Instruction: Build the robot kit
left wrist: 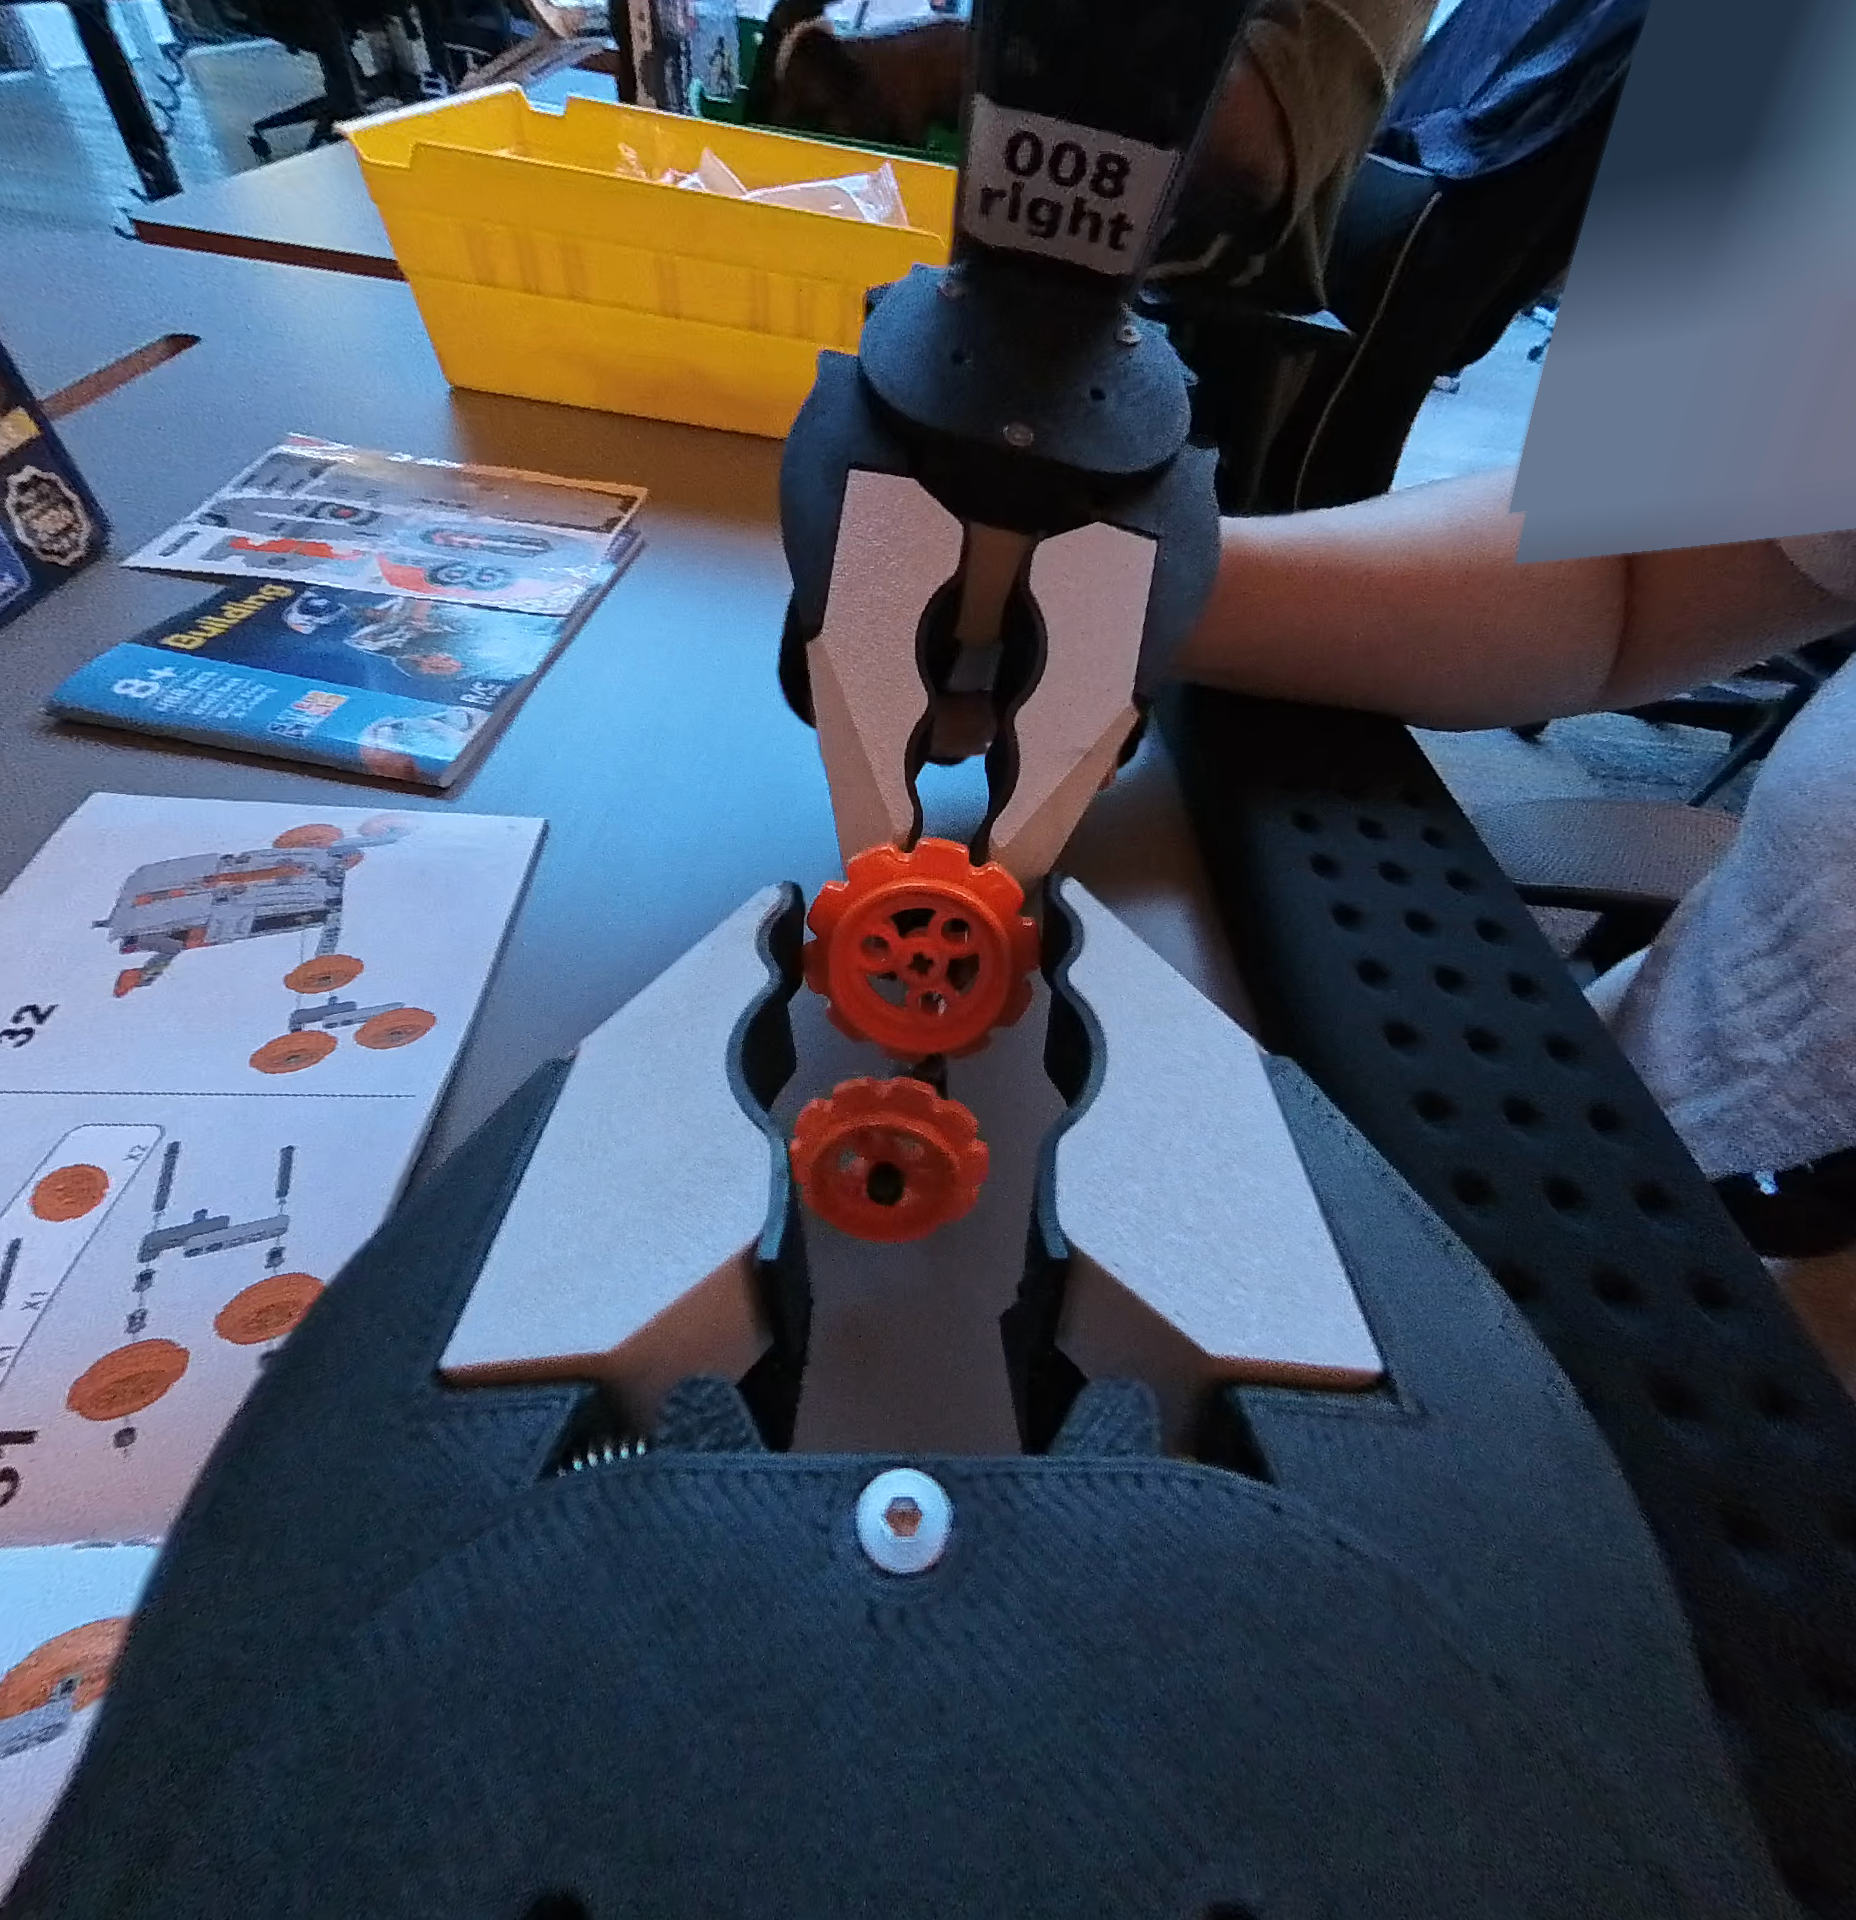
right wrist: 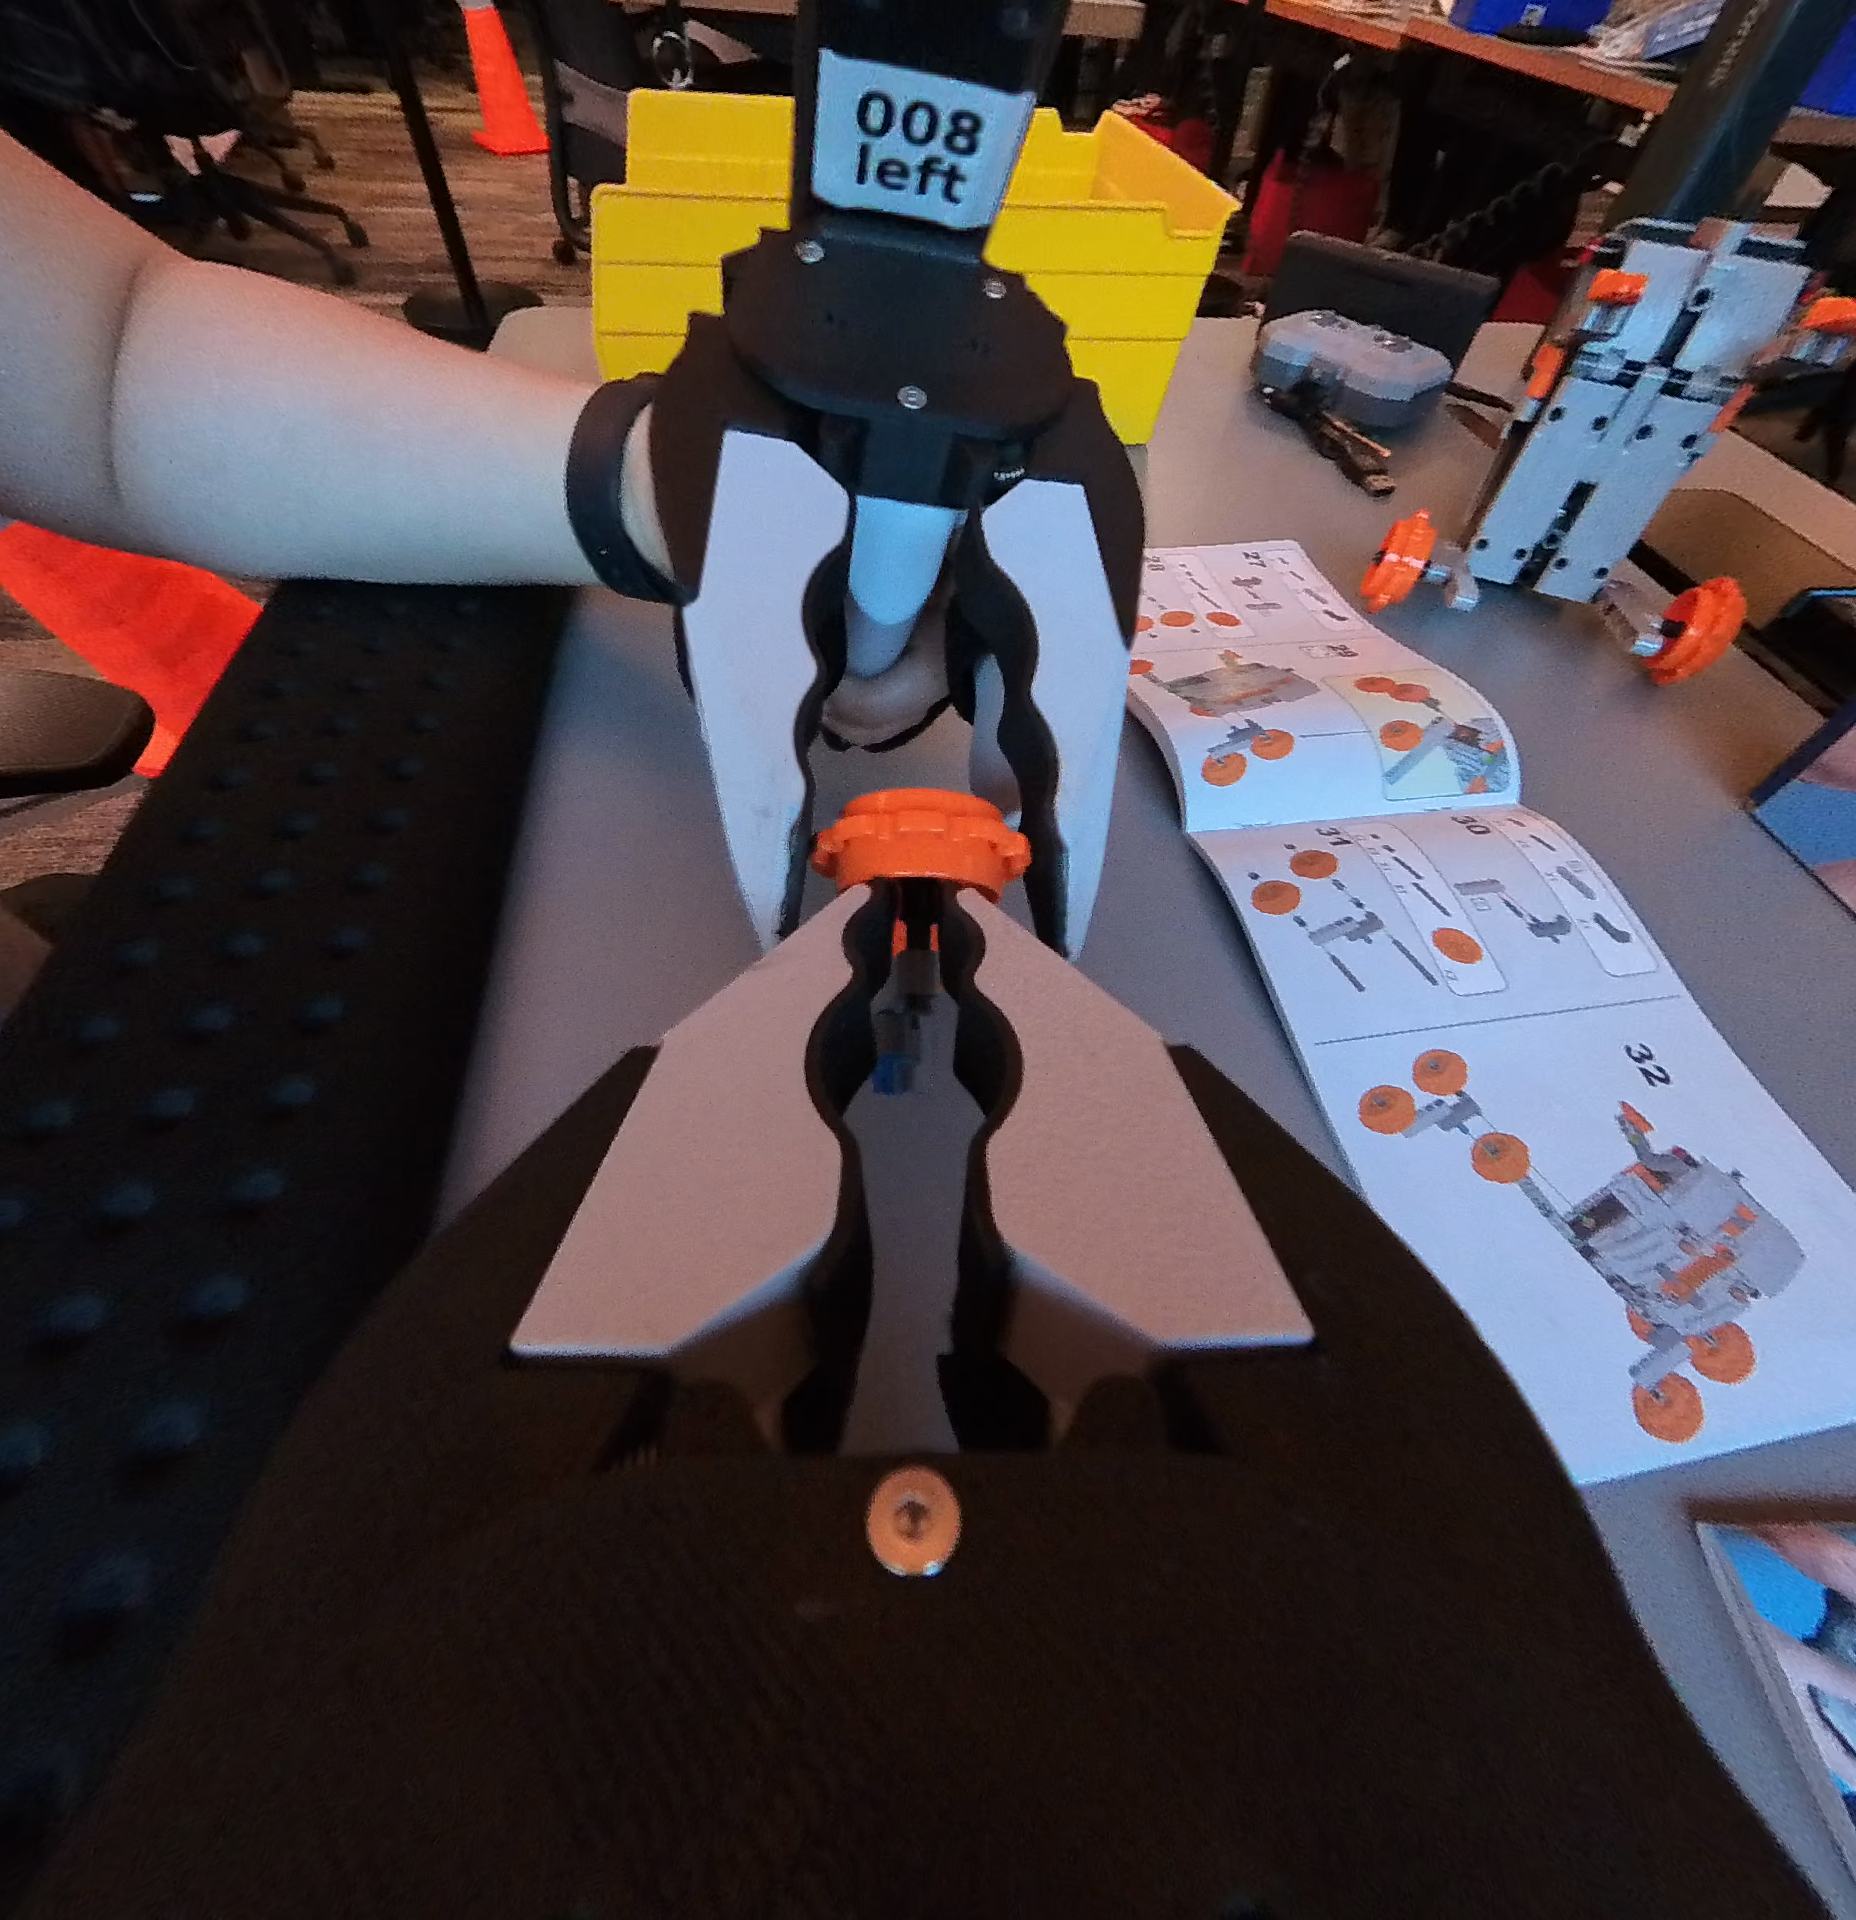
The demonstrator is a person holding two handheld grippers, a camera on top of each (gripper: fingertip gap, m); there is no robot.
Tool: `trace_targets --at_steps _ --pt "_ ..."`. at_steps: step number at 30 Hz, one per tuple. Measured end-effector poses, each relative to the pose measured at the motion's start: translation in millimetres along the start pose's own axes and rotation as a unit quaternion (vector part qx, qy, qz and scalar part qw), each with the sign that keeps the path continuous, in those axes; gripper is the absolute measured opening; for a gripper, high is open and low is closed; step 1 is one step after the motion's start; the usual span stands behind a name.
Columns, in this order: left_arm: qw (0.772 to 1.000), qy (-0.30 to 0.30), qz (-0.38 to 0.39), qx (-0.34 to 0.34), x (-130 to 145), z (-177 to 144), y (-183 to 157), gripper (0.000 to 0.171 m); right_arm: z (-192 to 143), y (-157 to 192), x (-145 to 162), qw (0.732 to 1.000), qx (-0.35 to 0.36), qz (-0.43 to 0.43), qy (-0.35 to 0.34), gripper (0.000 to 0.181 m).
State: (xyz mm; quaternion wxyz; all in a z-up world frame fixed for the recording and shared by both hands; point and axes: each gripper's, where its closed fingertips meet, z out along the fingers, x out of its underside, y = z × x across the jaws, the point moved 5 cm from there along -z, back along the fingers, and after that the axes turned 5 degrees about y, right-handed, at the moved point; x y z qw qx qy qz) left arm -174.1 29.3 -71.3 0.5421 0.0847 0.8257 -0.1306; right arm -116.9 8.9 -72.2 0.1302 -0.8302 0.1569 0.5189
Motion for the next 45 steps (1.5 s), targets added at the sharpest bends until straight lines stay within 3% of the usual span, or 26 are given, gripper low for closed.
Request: trace_targets --at_steps 5,7,12,22,25,29,33,42,45 --pt "0.999 0.032 -0.009 0.008 7.5 10.3 -3.0 0.058 3.5 1.3 1.4 0.998 0.029 -0.04 0.024 0.004" --pt "0.998 0.055 0.002 -0.015 12.0 16.1 -1.8 0.043 3.9 3.0 2.3 0.998 0.023 -0.043 0.028 0.004" --pt "0.997 0.065 0.012 -0.029 10.2 14.8 -0.4 0.039 2.4 1.6 2.0 0.999 0.022 -0.042 0.027 0.004" --pt "0.998 0.041 -0.029 0.03 16.2 16.1 1.8 0.04 4.4 4.5 4.1 0.991 0.063 -0.082 0.084 0.004" --pt "0.997 0.011 -0.061 0.037 8.6 16.8 0.9 0.058 2.0 2.0 5.2 0.987 0.088 -0.093 0.095 0.004" --pt "0.999 0.022 -0.036 0.004 7.3 17.8 0.9 0.053 1.7 3.4 4.3 0.983 0.097 -0.115 0.106 0.004" --pt "0.999 0.024 -0.031 0.034 7.5 13.4 -2.5 0.041 -0.4 8.7 1.9 0.986 0.081 -0.114 0.094 0.004" --pt "0.997 0.018 -0.045 0.058 8.3 12.6 -2.8 0.041 -0.3 10.4 2.1 0.982 0.088 -0.127 0.105 0.004" --pt "0.994 0.018 -0.09 0.057 6.7 18.5 -4.1 0.056 -0.6 9.0 3.8 0.981 0.102 -0.129 0.106 0.004"
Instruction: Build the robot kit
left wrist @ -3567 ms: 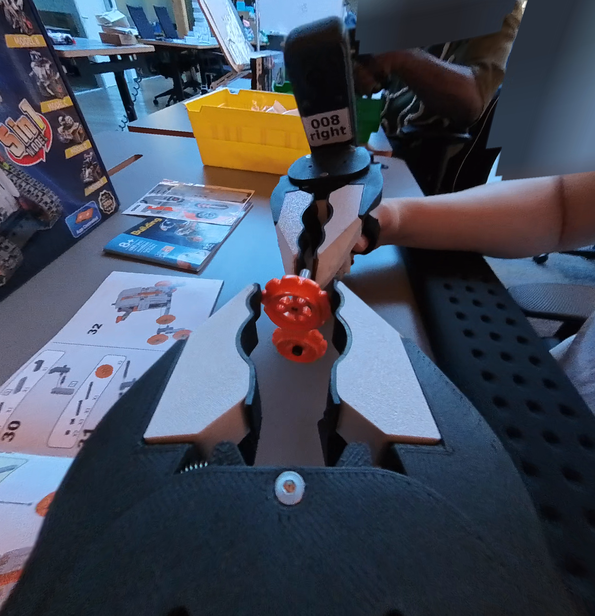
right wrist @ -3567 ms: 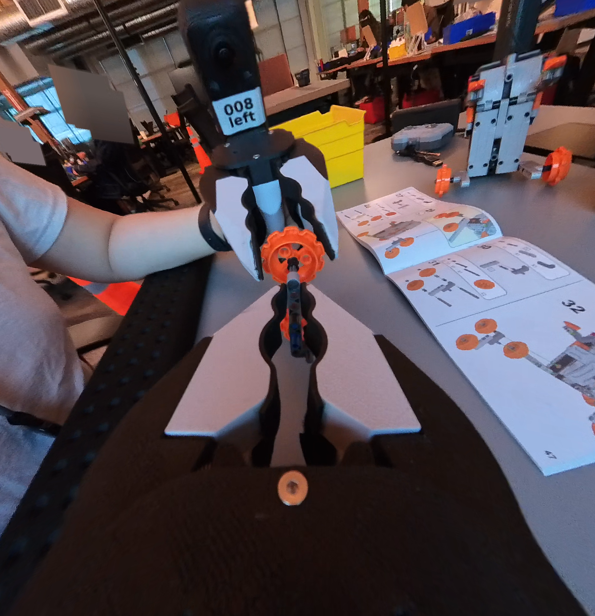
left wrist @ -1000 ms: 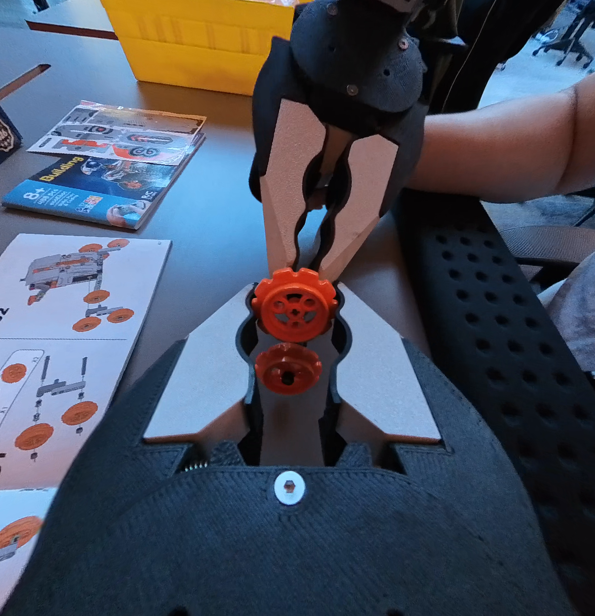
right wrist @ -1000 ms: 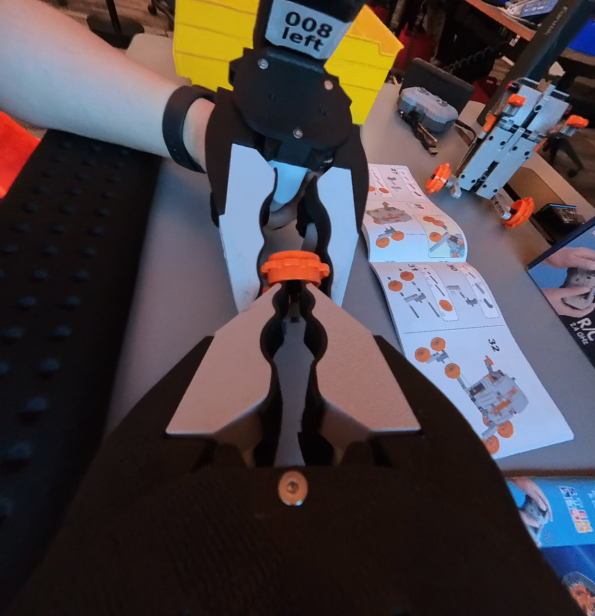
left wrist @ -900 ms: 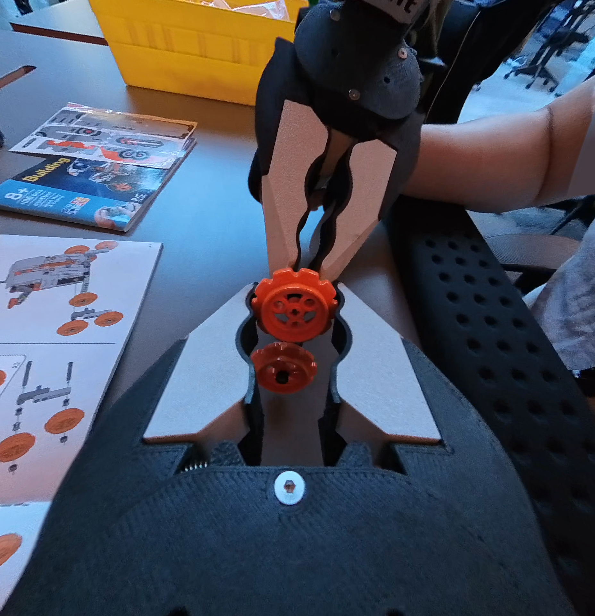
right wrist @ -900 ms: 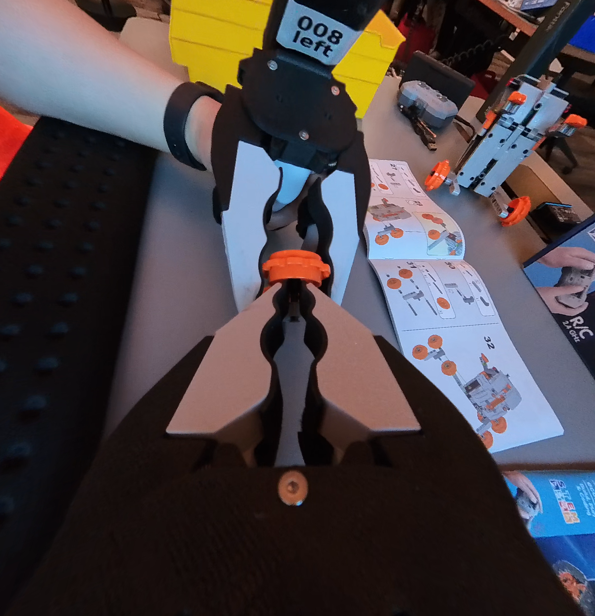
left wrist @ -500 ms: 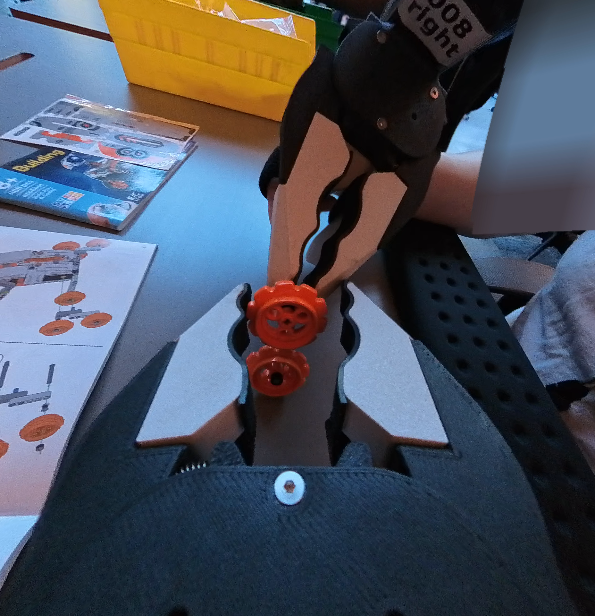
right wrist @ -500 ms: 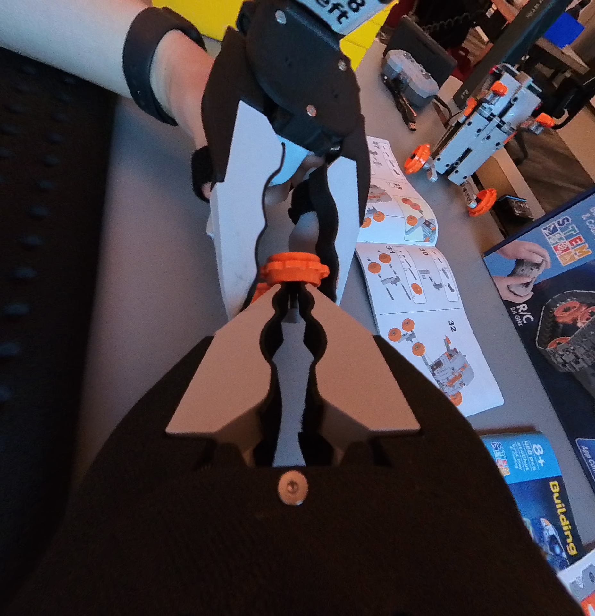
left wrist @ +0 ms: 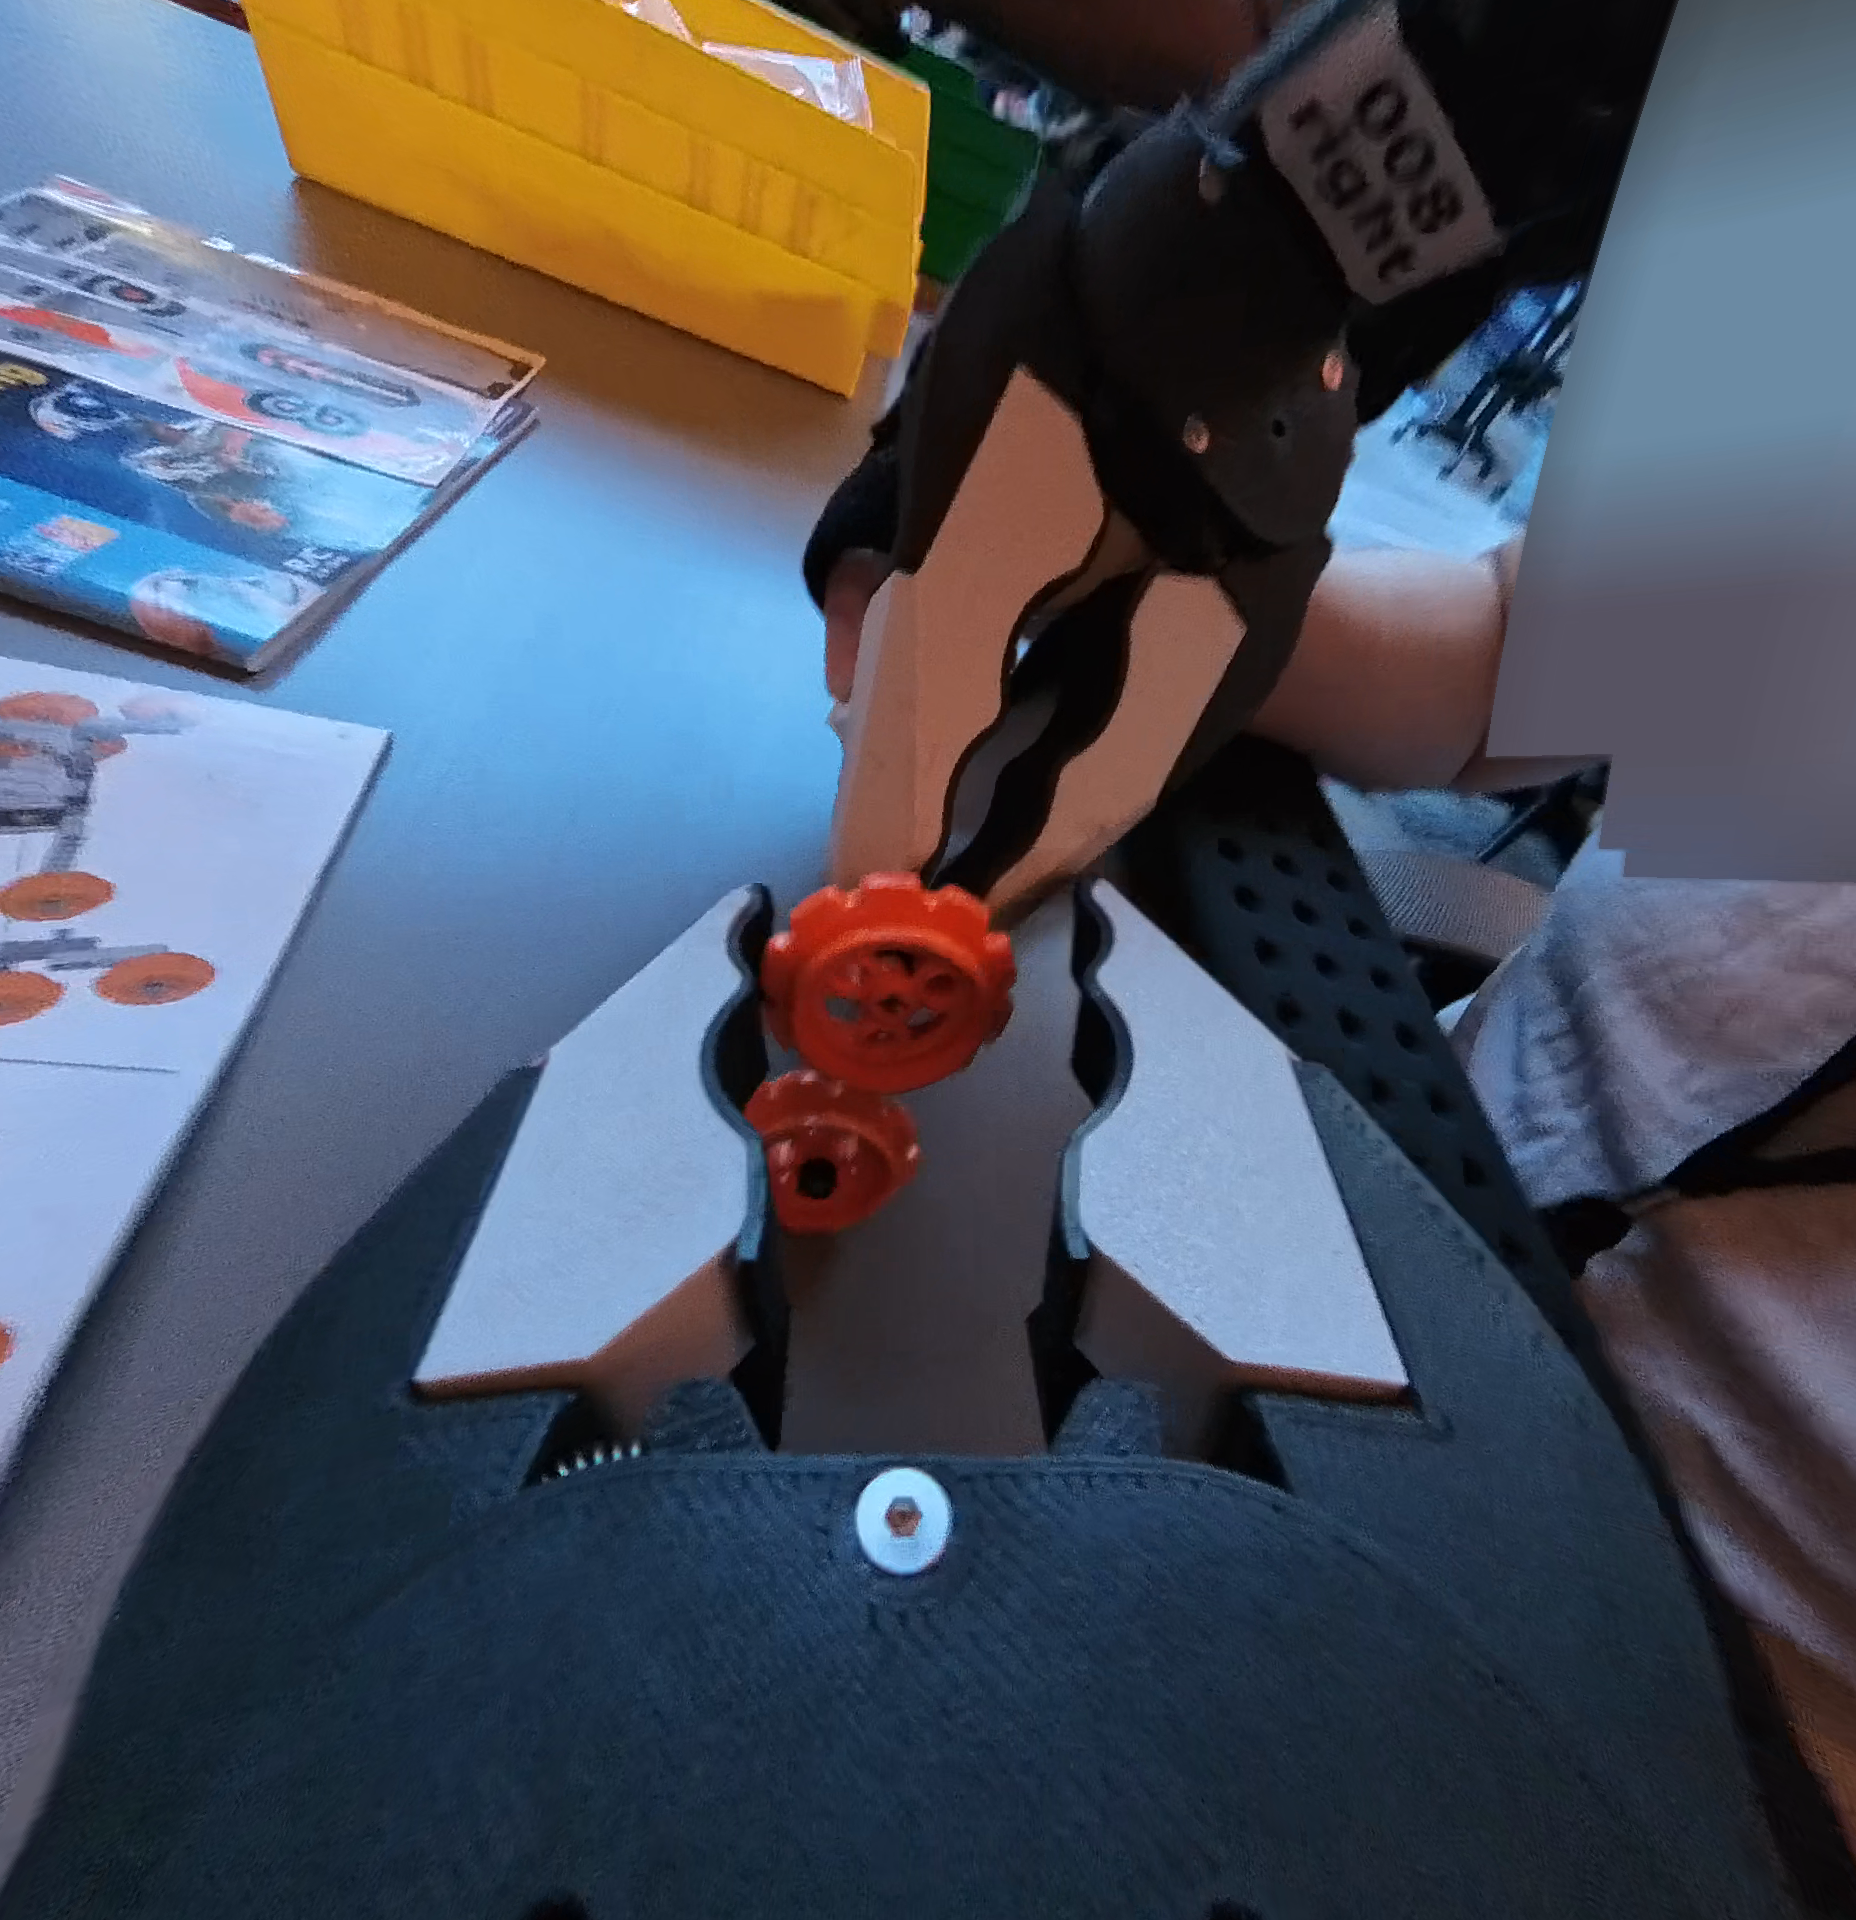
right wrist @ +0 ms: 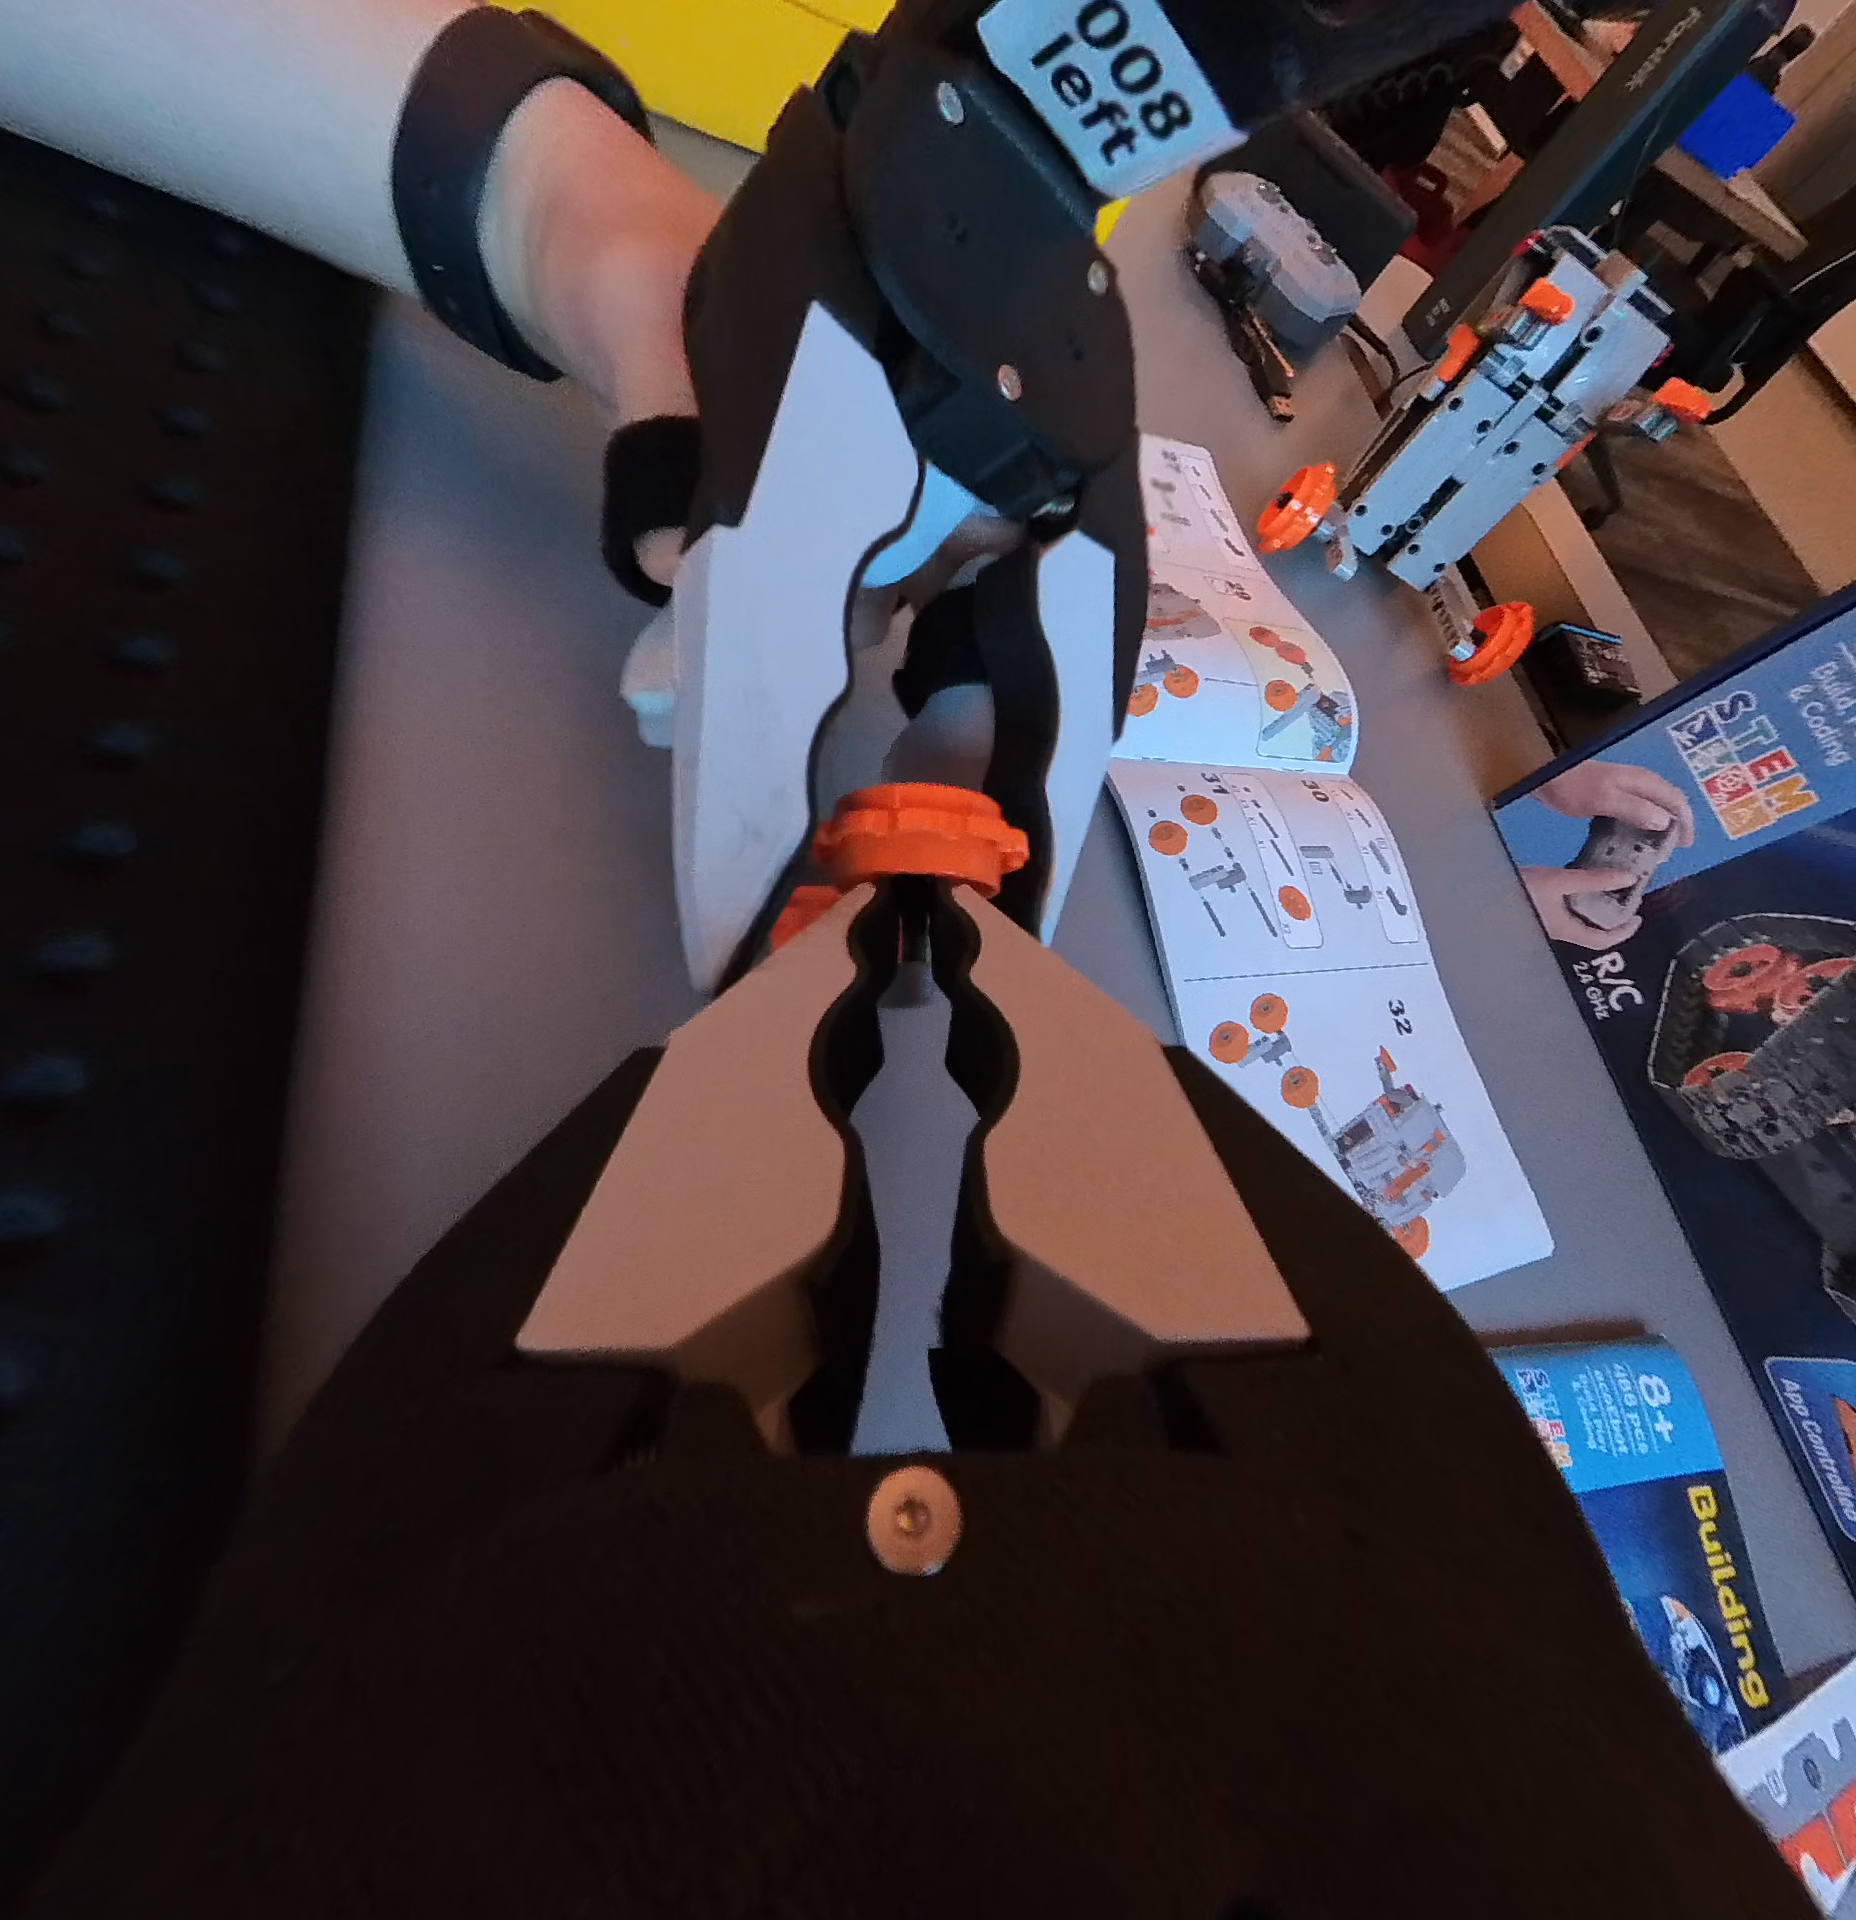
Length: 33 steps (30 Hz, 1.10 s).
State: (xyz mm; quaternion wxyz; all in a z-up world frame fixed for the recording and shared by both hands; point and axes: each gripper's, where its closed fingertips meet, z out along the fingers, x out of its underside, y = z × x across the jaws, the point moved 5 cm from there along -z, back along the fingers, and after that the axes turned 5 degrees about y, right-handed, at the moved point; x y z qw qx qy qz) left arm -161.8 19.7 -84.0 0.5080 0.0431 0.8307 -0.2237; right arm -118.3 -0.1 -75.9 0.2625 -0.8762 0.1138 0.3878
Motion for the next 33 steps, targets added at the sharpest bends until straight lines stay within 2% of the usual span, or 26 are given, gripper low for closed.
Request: trace_targets --at_steps 2,4,6,7,21,33 --pt "1.0 -0.006 -0.009 -0.01 -2.5 3.8 -1.0 0.056 -1.4 -1.1 2.5 1.0 0.005 -0.004 0.0 0.004" --pt "1.0 -0.01 0.009 -0.015 -5.1 3.3 -3.3 0.051 -5.0 -1.1 1.8 0.999 -0.011 0.015 -0.029 0.004" --pt "1.0 -0.008 0.022 -0.009 -5.2 1.3 -6.2 0.039 -8.9 0.8 2.6 0.998 -0.027 0.01 -0.05 0.005" --pt "1.0 -0.007 0.026 -0.006 -4.8 0.7 -7.3 0.038 -8.6 1.5 2.6 0.998 -0.034 0.015 -0.06 0.005" --pt "0.998 0.022 0.065 0.013 -2.2 -5.7 -18.1 0.037 -9.0 9.6 -3.4 0.994 -0.051 -0.012 -0.094 0.005" --pt "0.997 0.021 0.037 0.061 -0.5 -6.2 -22.5 0.036 -11.7 15.4 -4.5 0.994 -0.051 -0.033 -0.095 0.005"
